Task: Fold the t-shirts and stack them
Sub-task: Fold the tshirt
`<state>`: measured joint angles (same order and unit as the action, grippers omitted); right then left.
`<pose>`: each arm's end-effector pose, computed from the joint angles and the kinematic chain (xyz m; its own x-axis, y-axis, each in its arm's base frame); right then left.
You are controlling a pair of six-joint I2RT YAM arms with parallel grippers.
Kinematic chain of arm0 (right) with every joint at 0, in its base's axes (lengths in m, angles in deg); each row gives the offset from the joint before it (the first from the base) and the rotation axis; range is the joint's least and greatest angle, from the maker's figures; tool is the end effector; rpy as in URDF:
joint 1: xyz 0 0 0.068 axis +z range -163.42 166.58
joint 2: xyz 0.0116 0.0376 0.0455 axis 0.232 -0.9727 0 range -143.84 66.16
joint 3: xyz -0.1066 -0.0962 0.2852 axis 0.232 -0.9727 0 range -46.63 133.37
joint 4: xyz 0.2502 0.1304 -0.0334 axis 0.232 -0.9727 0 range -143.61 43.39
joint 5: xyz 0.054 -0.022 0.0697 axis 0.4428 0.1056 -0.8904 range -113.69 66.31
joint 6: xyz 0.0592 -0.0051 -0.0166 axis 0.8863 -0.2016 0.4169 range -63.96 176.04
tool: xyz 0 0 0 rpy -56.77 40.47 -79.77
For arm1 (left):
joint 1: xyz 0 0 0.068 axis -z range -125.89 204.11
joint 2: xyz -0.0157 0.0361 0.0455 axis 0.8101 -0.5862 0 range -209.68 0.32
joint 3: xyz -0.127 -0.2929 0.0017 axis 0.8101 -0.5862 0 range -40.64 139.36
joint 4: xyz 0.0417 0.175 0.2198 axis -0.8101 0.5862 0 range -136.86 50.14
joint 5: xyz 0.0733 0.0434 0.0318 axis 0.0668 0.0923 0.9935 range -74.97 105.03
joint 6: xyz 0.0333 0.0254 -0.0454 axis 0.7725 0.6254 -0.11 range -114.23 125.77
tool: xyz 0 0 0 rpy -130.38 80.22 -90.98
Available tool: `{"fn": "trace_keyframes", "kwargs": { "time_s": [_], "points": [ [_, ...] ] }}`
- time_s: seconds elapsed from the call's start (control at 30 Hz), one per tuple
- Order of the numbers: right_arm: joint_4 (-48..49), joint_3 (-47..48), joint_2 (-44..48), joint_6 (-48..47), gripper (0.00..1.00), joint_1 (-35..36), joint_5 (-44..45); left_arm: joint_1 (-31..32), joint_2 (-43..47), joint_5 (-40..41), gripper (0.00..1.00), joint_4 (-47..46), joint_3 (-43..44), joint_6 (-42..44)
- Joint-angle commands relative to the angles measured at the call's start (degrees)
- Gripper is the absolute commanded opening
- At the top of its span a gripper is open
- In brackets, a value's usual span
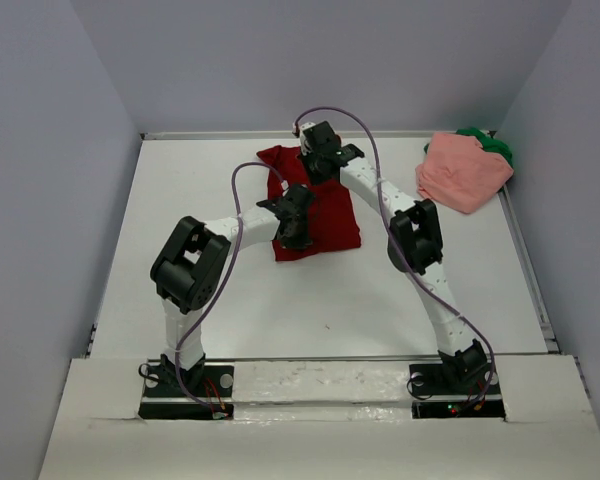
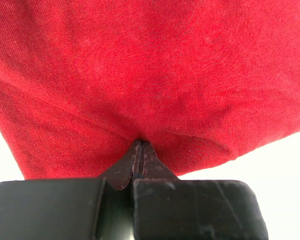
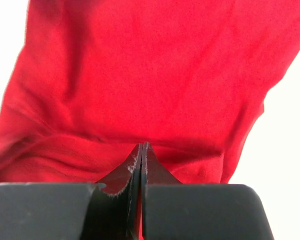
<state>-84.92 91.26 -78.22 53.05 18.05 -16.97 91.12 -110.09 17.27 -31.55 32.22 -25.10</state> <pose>0.5427 0.3256 0.2396 -0.5768 -0.4137 -0.7044 -0.4784 0.8700 -0.1192 0.3614 -0.2703 0.1932 -0.8454 -0.0049 -0.5342 0.1734 0.9433 -0.2831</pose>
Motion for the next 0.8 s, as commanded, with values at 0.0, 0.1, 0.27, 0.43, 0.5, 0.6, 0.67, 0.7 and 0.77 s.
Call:
{"fn": "trace_keyframes", "kwargs": {
  "time_s": [0.0,0.1,0.27,0.43,0.5,0.6,0.67,0.7,0.77],
  "points": [
    [0.9,-12.4,7.3,2.2,0.00,-0.2,3.7,0.5,-0.9,0.1,0.00,1.5,-0.4,0.6],
    [6.7,-27.4,15.9,5.1,0.00,0.3,3.3,0.5,-0.4,0.8,0.00,2.1,-0.2,0.7],
    [10.8,-40.8,26.6,7.2,0.00,0.4,5.7,0.5,0.1,2.4,0.00,3.6,1.8,0.9],
    [12.4,-45.2,30.0,7.1,0.00,0.4,6.6,0.5,0.0,3.6,0.00,4.9,3.5,1.1],
    [12.1,-44.5,30.3,6.8,0.00,0.4,6.6,0.5,-0.1,3.3,0.00,5.0,3.5,0.9],
    [10.5,-44.2,31.6,7.8,0.00,0.4,6.6,0.6,0.5,3.4,0.00,4.9,2.6,0.6],
    [9.6,-44.8,32.8,8.9,0.00,0.9,6.2,0.5,1.2,3.6,0.00,4.8,1.9,0.6],
    [9.5,-46.6,33.5,9.7,0.00,1.5,6.0,0.6,1.2,4.0,0.00,5.2,1.9,0.8],
    [10.0,-50.1,36.0,10.6,0.00,2.3,6.0,0.5,1.1,4.6,0.00,5.7,2.8,0.9]
  ]
}}
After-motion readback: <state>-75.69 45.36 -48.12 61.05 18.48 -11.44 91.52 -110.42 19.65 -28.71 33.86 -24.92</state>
